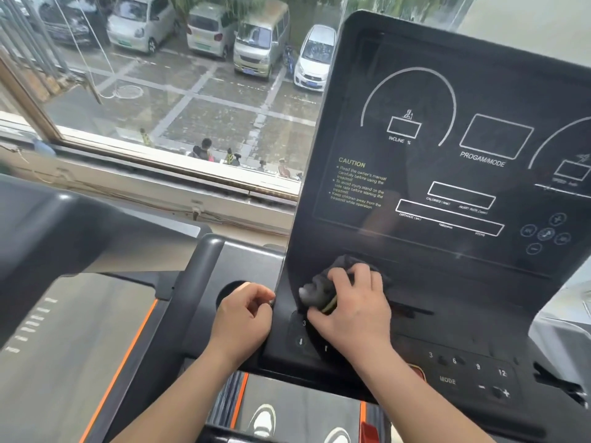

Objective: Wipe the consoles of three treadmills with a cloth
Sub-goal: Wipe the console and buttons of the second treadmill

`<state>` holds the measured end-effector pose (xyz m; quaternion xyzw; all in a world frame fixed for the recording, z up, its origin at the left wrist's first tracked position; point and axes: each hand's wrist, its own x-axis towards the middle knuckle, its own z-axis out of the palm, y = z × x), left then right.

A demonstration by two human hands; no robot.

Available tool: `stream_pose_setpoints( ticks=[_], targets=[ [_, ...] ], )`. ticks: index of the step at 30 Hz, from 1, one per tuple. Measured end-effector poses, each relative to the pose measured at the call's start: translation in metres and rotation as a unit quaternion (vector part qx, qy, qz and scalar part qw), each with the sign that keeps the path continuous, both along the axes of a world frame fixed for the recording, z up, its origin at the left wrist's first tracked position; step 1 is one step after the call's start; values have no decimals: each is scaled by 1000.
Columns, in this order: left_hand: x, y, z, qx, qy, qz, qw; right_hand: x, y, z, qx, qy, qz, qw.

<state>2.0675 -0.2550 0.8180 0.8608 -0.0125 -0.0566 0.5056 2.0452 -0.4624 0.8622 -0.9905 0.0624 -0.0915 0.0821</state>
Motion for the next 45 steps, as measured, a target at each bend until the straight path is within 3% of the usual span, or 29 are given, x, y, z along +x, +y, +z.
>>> stream_pose_setpoints(
  ticks=[3, 9, 13, 15, 20, 26, 31, 37, 41, 45],
  targets=[
    [0, 1, -1, 3, -10, -1, 1000, -7, 19, 5, 42, 97, -14, 994],
    [0, 0, -3, 3, -10, -1, 1000, -14, 10, 16, 45, 160, 136, 977],
    [1, -1, -1, 2, -12, 8, 1000, 4, 9, 7, -35, 76, 38, 996],
    [1, -2, -1, 0, -12, 14, 1000, 0, 25, -1, -31, 54, 11, 998],
    [1, 3, -4, -6, -16, 10, 1000, -15, 51, -3, 27, 67, 100, 992],
    [1, 2, -4, 2, -21, 8, 1000, -33, 13, 2, 56, 107, 217, 969],
    [0, -3, -1, 2, -5, 21, 1000, -44, 1, -1, 67, 58, 47, 995],
    [5, -9, 1, 35, 22, 29, 999, -52, 0, 5, 69, 129, 176, 973],
    [7, -41, 22, 31, -8, 55, 998, -63, -26, 6, 90, 121, 127, 980],
    [0, -75, 35, 61, -46, -18, 997, -77, -66, 4, 61, 120, 12, 991]
  ],
)
